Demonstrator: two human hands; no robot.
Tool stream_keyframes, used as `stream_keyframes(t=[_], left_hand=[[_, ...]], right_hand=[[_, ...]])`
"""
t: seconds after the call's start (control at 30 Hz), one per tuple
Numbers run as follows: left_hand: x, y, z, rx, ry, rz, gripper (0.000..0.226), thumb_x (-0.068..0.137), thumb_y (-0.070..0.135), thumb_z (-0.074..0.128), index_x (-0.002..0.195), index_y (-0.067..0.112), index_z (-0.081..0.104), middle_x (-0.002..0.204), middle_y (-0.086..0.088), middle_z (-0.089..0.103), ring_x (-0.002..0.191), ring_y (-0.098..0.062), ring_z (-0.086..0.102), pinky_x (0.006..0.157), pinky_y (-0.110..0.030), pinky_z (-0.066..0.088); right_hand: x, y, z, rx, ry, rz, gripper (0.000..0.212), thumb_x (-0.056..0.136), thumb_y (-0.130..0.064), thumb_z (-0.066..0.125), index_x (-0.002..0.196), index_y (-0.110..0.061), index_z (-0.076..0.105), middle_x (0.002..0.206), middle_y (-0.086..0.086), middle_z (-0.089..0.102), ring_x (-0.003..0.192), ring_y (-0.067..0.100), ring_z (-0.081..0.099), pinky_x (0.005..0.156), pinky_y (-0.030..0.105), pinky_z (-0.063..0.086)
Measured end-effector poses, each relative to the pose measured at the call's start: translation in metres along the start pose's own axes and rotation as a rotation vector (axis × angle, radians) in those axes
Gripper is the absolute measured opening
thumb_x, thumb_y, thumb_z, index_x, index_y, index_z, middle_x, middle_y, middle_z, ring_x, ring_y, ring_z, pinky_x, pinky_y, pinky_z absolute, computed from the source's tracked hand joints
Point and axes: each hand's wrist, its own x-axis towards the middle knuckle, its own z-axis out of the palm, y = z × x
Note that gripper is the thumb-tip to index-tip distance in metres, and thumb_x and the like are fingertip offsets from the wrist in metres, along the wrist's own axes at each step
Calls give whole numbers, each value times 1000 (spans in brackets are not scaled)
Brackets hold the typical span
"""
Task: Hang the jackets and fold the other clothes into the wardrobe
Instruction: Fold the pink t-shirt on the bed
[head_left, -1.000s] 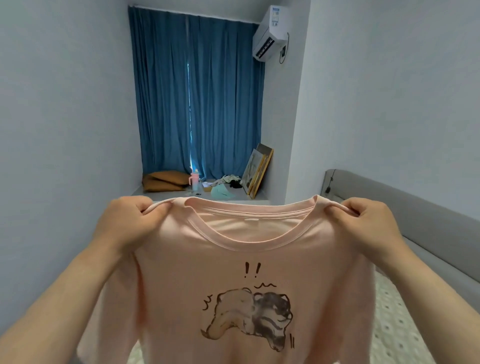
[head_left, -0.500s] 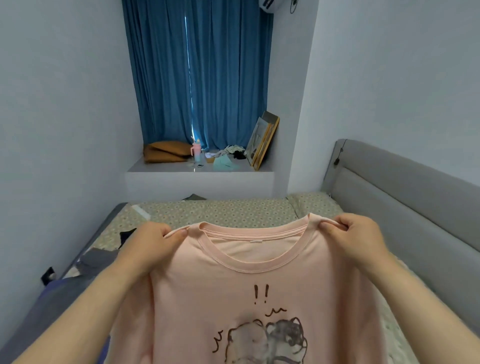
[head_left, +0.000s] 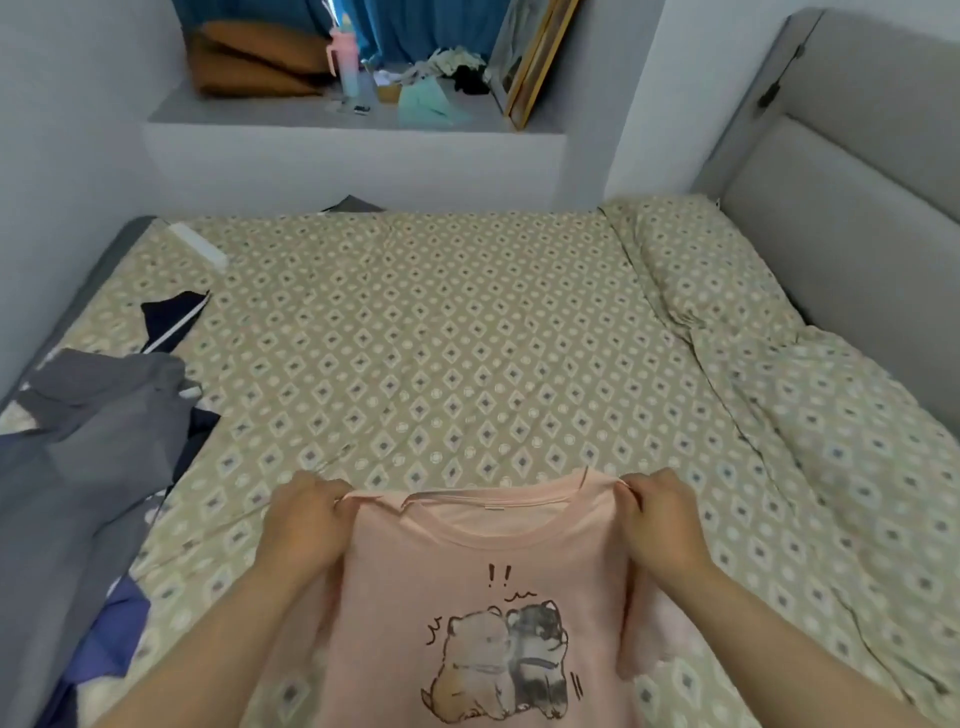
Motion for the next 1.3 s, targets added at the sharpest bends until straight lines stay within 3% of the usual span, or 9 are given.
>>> stream_keyframes(t=[0.23, 0.43, 0.63, 0.73, 0.83, 0.93, 1.03, 1.2, 1.3], left_hand=[[69, -32, 122, -760, 24, -630, 18, 95, 8, 52, 85, 3, 66, 77, -13, 62, 62, -25, 65, 57, -35, 59], [146, -74, 197, -726, 265, -683, 32, 86, 19, 63, 57, 9, 53, 51, 2, 52, 48, -11, 52, 42, -16, 42], [210, -97, 226, -542, 399, -659, 33, 93, 31, 57, 66, 13, 62, 74, -7, 65, 76, -30, 62, 73, -31, 46], [204, -96, 238, -374, 419, -519, 24, 89, 26, 53, 72, 11, 62, 74, -9, 62, 79, -37, 61, 67, -36, 46], [181, -76, 255, -354, 327, -320, 40, 90, 24, 55, 127, 9, 55, 137, -16, 52, 125, -32, 50, 104, -43, 43], [155, -40, 279, -229, 251, -90, 37, 91, 26, 60, 126, 13, 60, 130, 0, 59, 124, -23, 52, 105, -35, 40], [142, 15, 314, -249, 37, 50, 33, 89, 34, 64, 122, 29, 65, 115, 33, 53, 116, -5, 52, 103, -23, 33], [156, 92, 380, -91, -303, 438, 52, 97, 35, 56, 147, 32, 41, 154, 21, 27, 146, -3, 15, 113, -20, 8], [170, 112, 394, 86, -329, 611, 54, 95, 31, 58, 145, 31, 40, 135, 7, 50, 131, -21, 40, 105, -27, 27]], right_hand=[[71, 39, 134, 444, -165, 473, 48, 96, -17, 53, 47, -17, 52, 53, 2, 56, 58, 24, 53, 60, 32, 40], [138, 64, 240, 741, -179, 642, 36, 88, -18, 58, 53, -20, 60, 67, 4, 53, 69, 23, 46, 70, 39, 38], [200, 67, 295, 592, -136, 524, 39, 90, -29, 61, 52, -21, 57, 55, -11, 54, 62, 17, 51, 63, 30, 41], [205, 70, 289, 663, -223, 400, 13, 90, -17, 61, 84, -20, 72, 78, -3, 69, 74, 18, 62, 75, 32, 51], [189, 107, 261, 742, -202, 377, 33, 88, -12, 59, 113, -34, 59, 73, -2, 70, 64, 9, 64, 70, 28, 55], [153, 163, 227, 438, -93, 427, 12, 89, -20, 58, 89, -20, 70, 67, -6, 69, 51, 8, 60, 57, 26, 47], [107, 210, 212, 491, -273, 579, 37, 87, -30, 63, 64, -3, 56, 59, 8, 61, 52, 16, 51, 63, 36, 43], [72, 231, 210, 337, -486, 502, 41, 82, -45, 60, 54, -22, 42, 54, -4, 48, 52, 12, 45, 58, 30, 36], [60, 237, 222, -33, -437, 331, 35, 82, -41, 59, 60, -24, 38, 75, -3, 50, 77, 18, 48, 68, 30, 37]])
